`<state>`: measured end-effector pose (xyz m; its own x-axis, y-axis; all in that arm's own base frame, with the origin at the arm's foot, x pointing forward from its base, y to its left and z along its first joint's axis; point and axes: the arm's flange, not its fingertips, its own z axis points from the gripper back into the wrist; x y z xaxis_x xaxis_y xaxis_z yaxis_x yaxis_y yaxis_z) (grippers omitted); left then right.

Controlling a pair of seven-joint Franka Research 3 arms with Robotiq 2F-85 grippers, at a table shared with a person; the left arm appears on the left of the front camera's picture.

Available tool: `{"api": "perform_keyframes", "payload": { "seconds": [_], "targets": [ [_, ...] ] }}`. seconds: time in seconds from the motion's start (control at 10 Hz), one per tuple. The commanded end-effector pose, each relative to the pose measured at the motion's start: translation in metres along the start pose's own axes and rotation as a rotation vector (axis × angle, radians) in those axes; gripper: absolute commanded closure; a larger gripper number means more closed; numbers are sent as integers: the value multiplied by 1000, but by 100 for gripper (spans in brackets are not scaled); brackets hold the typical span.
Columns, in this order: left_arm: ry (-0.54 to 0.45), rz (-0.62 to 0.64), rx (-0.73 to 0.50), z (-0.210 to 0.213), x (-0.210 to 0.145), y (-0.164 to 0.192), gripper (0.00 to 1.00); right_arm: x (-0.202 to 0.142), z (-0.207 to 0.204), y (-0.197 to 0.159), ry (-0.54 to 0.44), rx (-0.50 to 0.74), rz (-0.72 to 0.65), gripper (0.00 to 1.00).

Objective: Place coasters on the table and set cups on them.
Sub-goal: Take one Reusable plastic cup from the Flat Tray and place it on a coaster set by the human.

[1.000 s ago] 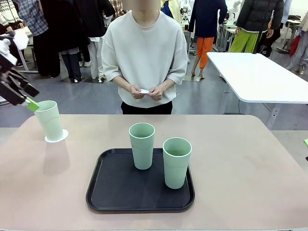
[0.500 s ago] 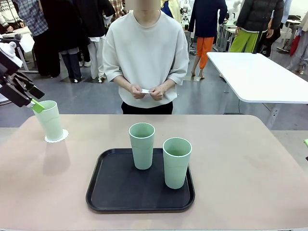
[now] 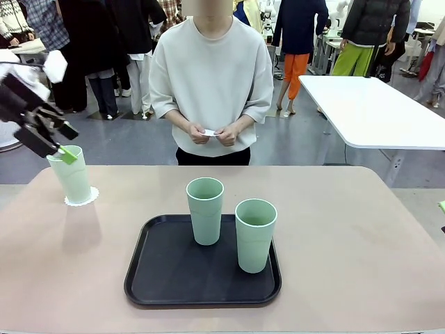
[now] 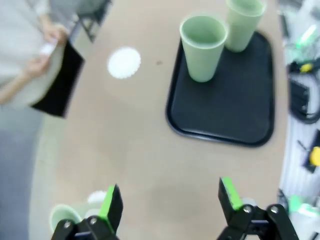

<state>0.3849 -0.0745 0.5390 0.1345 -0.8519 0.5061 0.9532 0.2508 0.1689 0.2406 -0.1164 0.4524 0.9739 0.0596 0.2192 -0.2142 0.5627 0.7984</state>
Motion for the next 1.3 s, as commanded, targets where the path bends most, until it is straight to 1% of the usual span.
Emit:
{"api": "perform_keyframes", "payload": {
  "seconds": [0.0,0.1,0.2,0.3,0.4,0.5,0.6,0.7,0.8,0.9,1.0,1.2],
  "targets": [
    [-10,-141,38,-37,12,12,0,1,-2,-2,-9,21,13,0],
    [-76,-160,-33,-51,17,26,0,1,-2,-2,-9,21,13,0],
    [-198,-132,-148,-73,15,32,0,1,-2,-2,-9,21,13,0],
    [-304,-55,-275,-95,9,36,0,1,-2,-2,-9,21,13,0],
    [-406,-27,-382,-112,1,45,0,1,-2,-2,-9,21,13,0],
    [-496,-32,-442,-122,-5,44,0,1,-2,-2,-9,21,13,0],
    [-546,-64,-468,-133,-10,40,0,1,-2,-2,-9,21,13,0],
    [-572,-102,-479,-144,-16,35,0,1,-2,-2,-9,21,13,0],
    [-567,-125,-493,-156,-21,31,0,1,-2,-2,-9,21,13,0],
    [-492,-125,-471,-155,-21,21,0,1,-2,-2,-9,21,13,0],
    [-592,-87,-496,-148,-21,27,0,1,-2,-2,-9,21,13,0],
    [-592,-87,-496,-148,-21,27,0,1,-2,-2,-9,21,13,0]
  ]
}}
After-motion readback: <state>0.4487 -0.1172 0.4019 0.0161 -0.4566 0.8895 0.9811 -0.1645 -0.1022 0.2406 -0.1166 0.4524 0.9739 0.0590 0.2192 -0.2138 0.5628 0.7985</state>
